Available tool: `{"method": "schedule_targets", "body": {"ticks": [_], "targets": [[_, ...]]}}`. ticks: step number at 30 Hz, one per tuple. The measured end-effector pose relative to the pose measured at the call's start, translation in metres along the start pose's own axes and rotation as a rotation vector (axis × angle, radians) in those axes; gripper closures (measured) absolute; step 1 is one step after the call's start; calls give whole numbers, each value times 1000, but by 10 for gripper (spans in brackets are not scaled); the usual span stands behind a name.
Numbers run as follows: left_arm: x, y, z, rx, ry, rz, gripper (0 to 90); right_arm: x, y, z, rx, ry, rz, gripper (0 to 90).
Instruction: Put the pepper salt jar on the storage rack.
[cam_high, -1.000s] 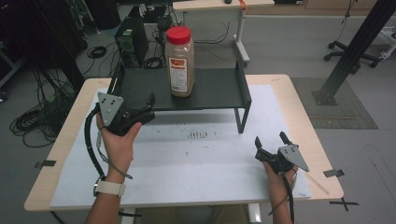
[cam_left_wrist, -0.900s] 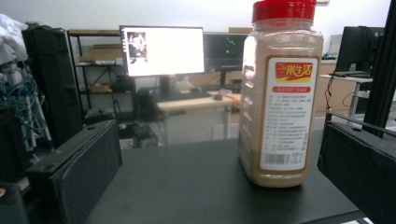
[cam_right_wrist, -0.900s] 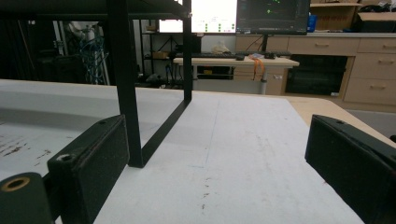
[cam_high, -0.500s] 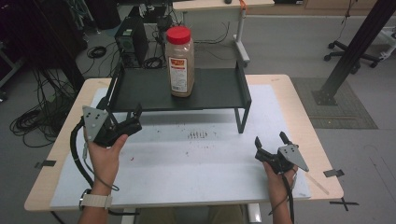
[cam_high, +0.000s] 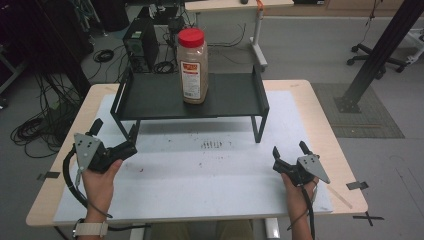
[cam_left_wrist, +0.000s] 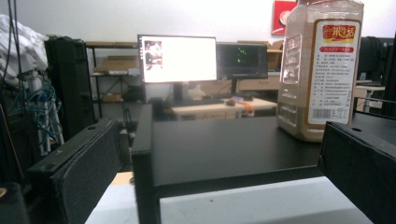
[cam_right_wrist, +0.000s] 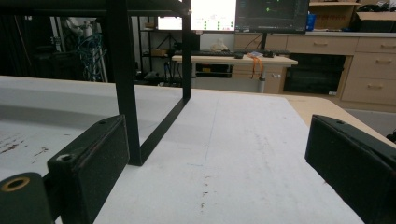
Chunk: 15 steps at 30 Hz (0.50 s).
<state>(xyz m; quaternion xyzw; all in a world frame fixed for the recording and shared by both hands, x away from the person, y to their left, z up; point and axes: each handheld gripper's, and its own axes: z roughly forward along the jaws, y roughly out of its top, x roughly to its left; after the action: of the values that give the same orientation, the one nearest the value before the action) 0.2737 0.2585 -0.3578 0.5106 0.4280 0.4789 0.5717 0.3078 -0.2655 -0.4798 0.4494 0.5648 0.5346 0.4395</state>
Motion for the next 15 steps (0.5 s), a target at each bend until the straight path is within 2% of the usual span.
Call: {"method": "schedule_targets", "body": {"ticks": [8, 15], "targets": [[9, -14, -6, -8, 24, 14, 2, 0, 0, 0, 1, 0, 0, 65], [17, -29, -9, 11, 49, 0, 2, 0, 0, 0, 2, 0, -1, 64]]}}
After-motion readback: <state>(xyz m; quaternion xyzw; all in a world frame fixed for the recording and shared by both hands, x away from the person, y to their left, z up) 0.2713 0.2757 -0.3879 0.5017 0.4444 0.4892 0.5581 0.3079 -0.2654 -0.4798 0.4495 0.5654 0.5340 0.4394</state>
